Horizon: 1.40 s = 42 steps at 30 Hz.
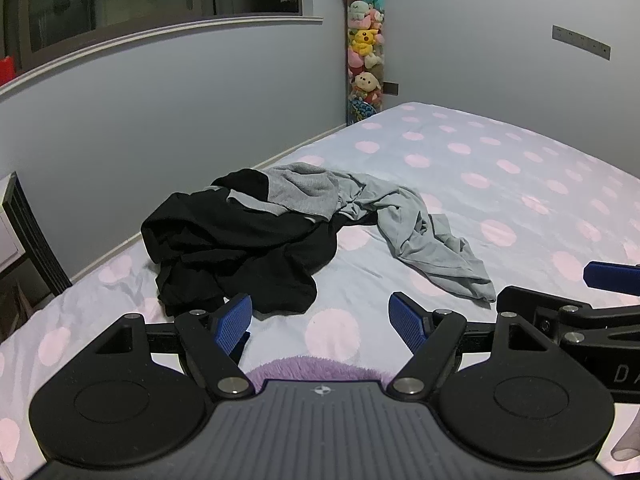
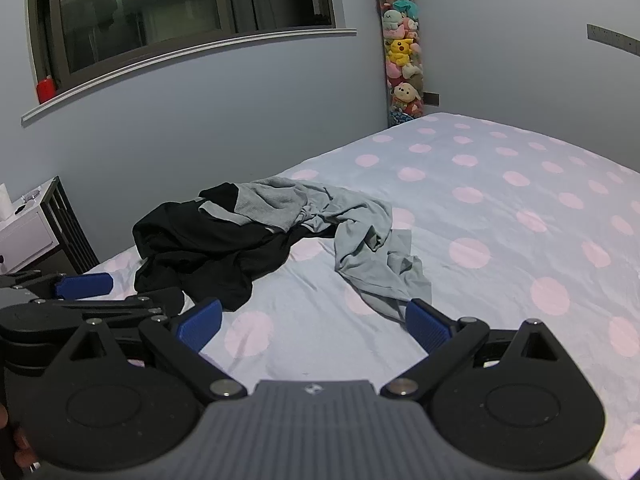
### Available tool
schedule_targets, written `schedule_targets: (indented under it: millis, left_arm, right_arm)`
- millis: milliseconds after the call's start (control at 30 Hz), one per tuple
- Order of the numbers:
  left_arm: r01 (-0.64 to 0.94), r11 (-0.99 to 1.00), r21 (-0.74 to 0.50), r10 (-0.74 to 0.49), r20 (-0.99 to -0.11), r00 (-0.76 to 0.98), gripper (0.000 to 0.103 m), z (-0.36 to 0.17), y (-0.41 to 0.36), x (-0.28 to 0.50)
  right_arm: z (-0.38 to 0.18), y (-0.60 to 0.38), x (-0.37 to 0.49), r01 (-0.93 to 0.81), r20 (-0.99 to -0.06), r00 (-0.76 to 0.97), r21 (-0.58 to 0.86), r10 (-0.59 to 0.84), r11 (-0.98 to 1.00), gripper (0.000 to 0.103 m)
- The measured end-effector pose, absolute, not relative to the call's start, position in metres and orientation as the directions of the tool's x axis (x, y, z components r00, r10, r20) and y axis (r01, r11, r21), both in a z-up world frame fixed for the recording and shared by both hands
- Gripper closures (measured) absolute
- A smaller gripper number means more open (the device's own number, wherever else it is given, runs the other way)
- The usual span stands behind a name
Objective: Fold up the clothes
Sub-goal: 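Move both grippers toward the clothes pile on the bed, then close the left gripper on the grey-and-black shirt while the right gripper grasps it too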
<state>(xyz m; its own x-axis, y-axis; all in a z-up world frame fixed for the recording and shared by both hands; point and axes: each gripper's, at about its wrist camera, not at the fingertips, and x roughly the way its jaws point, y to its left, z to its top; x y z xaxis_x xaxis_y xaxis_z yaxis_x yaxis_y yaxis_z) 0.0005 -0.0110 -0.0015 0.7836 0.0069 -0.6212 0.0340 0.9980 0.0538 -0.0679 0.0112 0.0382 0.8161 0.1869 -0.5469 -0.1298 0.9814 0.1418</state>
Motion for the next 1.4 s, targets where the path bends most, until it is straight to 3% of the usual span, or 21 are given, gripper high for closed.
schedule_targets:
  millis: [500, 900, 1233, 1400]
  left_arm:
    - [0.036, 0.998, 0.060, 0.010, -0.632, 0.775, 0.028, -0.004, -0.011, 0.004]
    - [0.071, 0.988, 0.140, 0.028, -0.603, 0.797, 0.028, -0.008, -0.017, 0.012]
    - [0.098, 0.988, 0.117, -0.004, -0.622, 0.783, 0.028, -0.001, 0.020, 0.058]
    - [0.076, 0.982, 0.172, 0.052, -0.636, 0.770, 0.028, -0.014, 0.040, 0.096]
  right_arm:
    - [0.035, 0.010, -0.066, -0.124, -0.554, 0.810, 0.155, 0.190, 0.980, 0.004]
    - [0.030, 0.005, -0.058, -0.133, -0.536, 0.814, 0.200, 0.222, 0.971, 0.004]
    - [0.027, -0.008, -0.012, -0.158, -0.575, 0.784, 0.179, 0.233, 0.971, 0.003]
    - [0.013, -0.012, 0.026, -0.205, -0.587, 0.757, 0.205, 0.287, 0.957, 0.001]
